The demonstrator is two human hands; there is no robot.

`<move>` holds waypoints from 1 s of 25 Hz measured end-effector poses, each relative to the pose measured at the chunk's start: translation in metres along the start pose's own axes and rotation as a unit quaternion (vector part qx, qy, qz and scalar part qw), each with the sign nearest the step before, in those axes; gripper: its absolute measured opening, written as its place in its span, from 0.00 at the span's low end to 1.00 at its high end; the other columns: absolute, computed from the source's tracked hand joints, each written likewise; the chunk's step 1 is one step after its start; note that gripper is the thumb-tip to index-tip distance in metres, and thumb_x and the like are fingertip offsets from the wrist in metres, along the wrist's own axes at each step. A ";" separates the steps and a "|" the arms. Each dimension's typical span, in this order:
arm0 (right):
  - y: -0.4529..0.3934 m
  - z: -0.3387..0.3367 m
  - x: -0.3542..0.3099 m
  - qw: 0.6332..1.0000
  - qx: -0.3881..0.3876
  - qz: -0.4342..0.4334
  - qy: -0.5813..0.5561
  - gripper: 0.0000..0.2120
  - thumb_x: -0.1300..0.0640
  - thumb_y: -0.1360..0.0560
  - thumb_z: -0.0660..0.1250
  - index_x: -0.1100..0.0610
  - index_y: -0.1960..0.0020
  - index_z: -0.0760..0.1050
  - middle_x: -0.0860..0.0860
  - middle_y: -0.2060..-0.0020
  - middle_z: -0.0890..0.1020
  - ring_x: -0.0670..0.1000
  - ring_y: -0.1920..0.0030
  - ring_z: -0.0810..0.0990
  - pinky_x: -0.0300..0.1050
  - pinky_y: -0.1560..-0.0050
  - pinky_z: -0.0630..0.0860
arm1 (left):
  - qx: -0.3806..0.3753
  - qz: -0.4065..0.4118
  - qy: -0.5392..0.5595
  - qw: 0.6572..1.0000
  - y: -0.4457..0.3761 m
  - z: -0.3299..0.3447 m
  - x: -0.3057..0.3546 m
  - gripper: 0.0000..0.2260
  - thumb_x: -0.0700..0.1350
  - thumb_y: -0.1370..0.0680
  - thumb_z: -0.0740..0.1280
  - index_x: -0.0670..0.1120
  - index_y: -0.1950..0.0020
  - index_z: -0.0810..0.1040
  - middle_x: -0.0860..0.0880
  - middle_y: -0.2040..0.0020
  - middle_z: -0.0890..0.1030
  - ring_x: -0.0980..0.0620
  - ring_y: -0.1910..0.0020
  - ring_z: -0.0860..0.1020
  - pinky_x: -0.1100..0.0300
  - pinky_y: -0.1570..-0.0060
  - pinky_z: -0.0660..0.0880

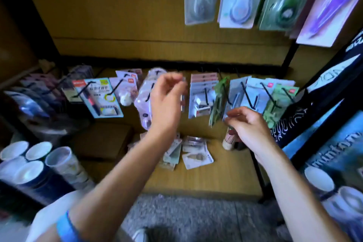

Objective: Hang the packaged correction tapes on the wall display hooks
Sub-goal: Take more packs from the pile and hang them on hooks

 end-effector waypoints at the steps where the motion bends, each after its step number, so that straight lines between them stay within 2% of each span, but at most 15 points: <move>1: -0.003 0.007 0.017 0.999 -0.006 0.008 0.035 0.03 0.61 0.25 0.69 0.55 0.52 0.80 0.52 0.61 0.82 0.51 0.64 0.78 0.41 0.64 0.70 | -0.007 -0.046 -0.008 0.999 0.020 -0.010 -0.035 0.12 0.32 0.23 0.64 0.49 0.57 0.75 0.51 0.60 0.78 0.54 0.61 0.75 0.65 0.64 0.72; 3: -0.004 0.024 0.066 0.995 -0.034 0.066 0.060 0.04 0.61 0.25 0.68 0.54 0.53 0.80 0.52 0.60 0.83 0.51 0.63 0.79 0.39 0.68 0.71 | -0.029 -0.186 -0.053 0.981 0.043 -0.016 -0.109 0.10 0.32 0.23 0.62 0.47 0.55 0.75 0.49 0.60 0.77 0.54 0.63 0.75 0.63 0.66 0.70; 4: 0.002 0.035 0.099 0.990 -0.050 0.126 0.036 0.04 0.61 0.25 0.67 0.54 0.54 0.80 0.52 0.60 0.84 0.51 0.64 0.79 0.39 0.69 0.71 | -0.072 -0.235 -0.102 0.964 0.047 -0.014 -0.139 0.08 0.33 0.22 0.63 0.46 0.52 0.76 0.49 0.60 0.78 0.54 0.64 0.76 0.63 0.68 0.69; 6: 0.024 0.045 0.173 0.958 -0.042 0.283 -0.003 0.06 0.62 0.23 0.65 0.55 0.56 0.79 0.54 0.62 0.83 0.54 0.68 0.78 0.41 0.68 0.71 | -0.149 -0.260 -0.199 0.933 0.044 -0.018 -0.189 0.07 0.34 0.23 0.66 0.44 0.48 0.76 0.47 0.57 0.79 0.53 0.64 0.77 0.63 0.66 0.70; 7: 0.036 0.048 0.207 0.939 -0.026 0.342 0.000 0.07 0.63 0.23 0.64 0.58 0.58 0.78 0.56 0.63 0.81 0.55 0.69 0.76 0.43 0.67 0.69 | -0.161 -0.271 -0.240 0.918 0.041 -0.025 -0.210 0.07 0.35 0.24 0.68 0.44 0.47 0.76 0.45 0.56 0.79 0.51 0.63 0.76 0.62 0.66 0.70; 10: 0.052 0.064 0.275 0.913 -0.027 0.405 0.039 0.07 0.64 0.23 0.65 0.62 0.60 0.76 0.60 0.66 0.76 0.54 0.71 0.72 0.43 0.68 0.66 | -0.187 -0.281 -0.359 0.870 0.027 -0.053 -0.266 0.11 0.38 0.26 0.70 0.44 0.44 0.77 0.42 0.52 0.82 0.46 0.60 0.77 0.57 0.60 0.72; 14: 0.023 0.100 0.305 0.921 -0.079 0.372 0.086 0.04 0.62 0.25 0.66 0.58 0.57 0.79 0.58 0.66 0.81 0.54 0.70 0.76 0.42 0.70 0.69 | -0.198 -0.233 -0.471 0.828 -0.024 -0.056 -0.322 0.15 0.41 0.27 0.70 0.46 0.40 0.77 0.42 0.45 0.82 0.41 0.46 0.80 0.55 0.52 0.75; 16: 0.011 0.112 0.322 0.919 -0.078 0.382 0.059 0.03 0.62 0.25 0.66 0.59 0.53 0.79 0.58 0.63 0.83 0.53 0.70 0.76 0.42 0.70 0.67 | -0.217 -0.190 -0.510 0.811 -0.055 -0.041 -0.349 0.18 0.44 0.27 0.68 0.46 0.38 0.77 0.42 0.42 0.81 0.40 0.43 0.80 0.54 0.48 0.76; 19: 0.007 0.121 0.342 0.895 -0.034 0.445 -0.028 0.05 0.65 0.22 0.64 0.58 0.53 0.77 0.56 0.67 0.81 0.53 0.74 0.74 0.38 0.74 0.63 | -0.252 -0.138 -0.547 0.786 -0.088 -0.012 -0.388 0.23 0.46 0.30 0.66 0.47 0.35 0.74 0.42 0.38 0.79 0.39 0.40 0.78 0.48 0.44 0.78; 22: 0.012 0.119 0.352 0.880 0.030 0.466 -0.092 0.06 0.67 0.22 0.64 0.59 0.54 0.77 0.56 0.71 0.81 0.52 0.76 0.73 0.35 0.77 0.63 | -0.247 -0.039 -0.638 0.729 -0.106 0.022 -0.410 0.20 0.40 0.28 0.64 0.45 0.35 0.73 0.43 0.36 0.76 0.39 0.36 0.73 0.48 0.41 0.74; 25: 0.025 0.123 0.356 0.880 0.035 0.454 -0.135 0.06 0.72 0.23 0.63 0.65 0.55 0.76 0.60 0.71 0.81 0.52 0.78 0.73 0.35 0.79 0.64 | -0.273 0.012 -0.691 0.669 -0.115 0.047 -0.436 0.27 0.41 0.27 0.64 0.46 0.28 0.65 0.42 0.31 0.70 0.40 0.32 0.68 0.46 0.34 0.67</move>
Point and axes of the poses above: each hand's wrist, its own y-axis away from the middle knuckle, its own z-axis out of the palm, x = y × z, the point moved 5 cm from there along -y, towards the middle knuckle
